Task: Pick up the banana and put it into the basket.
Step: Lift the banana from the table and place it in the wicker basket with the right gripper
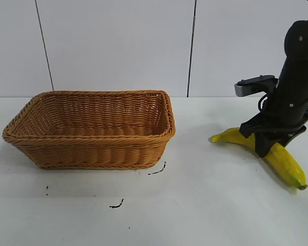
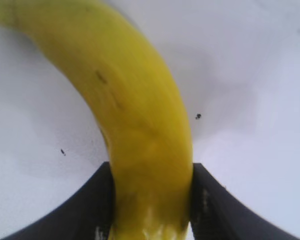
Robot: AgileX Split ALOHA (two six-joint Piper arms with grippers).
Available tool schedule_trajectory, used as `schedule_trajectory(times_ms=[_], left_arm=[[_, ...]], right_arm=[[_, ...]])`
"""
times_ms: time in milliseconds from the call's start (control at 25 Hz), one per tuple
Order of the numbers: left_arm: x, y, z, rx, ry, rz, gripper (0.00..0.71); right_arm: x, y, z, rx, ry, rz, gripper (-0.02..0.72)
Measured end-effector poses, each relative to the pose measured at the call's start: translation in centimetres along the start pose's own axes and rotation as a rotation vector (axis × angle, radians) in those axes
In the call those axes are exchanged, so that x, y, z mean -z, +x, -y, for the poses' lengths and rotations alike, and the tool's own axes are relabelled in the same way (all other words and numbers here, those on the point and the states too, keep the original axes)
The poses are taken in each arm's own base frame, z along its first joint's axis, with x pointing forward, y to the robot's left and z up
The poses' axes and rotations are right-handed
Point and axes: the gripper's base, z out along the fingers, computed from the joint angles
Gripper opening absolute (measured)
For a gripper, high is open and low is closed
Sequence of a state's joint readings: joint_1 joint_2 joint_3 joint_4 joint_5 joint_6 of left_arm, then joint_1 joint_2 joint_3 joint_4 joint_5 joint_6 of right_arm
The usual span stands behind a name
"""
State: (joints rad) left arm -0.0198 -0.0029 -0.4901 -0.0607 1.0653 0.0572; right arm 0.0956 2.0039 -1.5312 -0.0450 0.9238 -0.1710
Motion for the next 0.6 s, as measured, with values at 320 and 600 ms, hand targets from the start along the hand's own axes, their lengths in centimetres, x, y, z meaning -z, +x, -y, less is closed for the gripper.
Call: schedule_trajectory(times_ms=[320,600], left_arm=[[0.0,0.0,0.0,0.000,0.000,0.000,0.695],[0.0,0.0,0.0,0.000,0.000,0.000,0.695]], right_arm=[[7.0,-4.7,-1.2,0.121,-0.036,0.152,0.316],[7.5,-8.5,-8.1,0.387,-0.058,0.256,0.316]])
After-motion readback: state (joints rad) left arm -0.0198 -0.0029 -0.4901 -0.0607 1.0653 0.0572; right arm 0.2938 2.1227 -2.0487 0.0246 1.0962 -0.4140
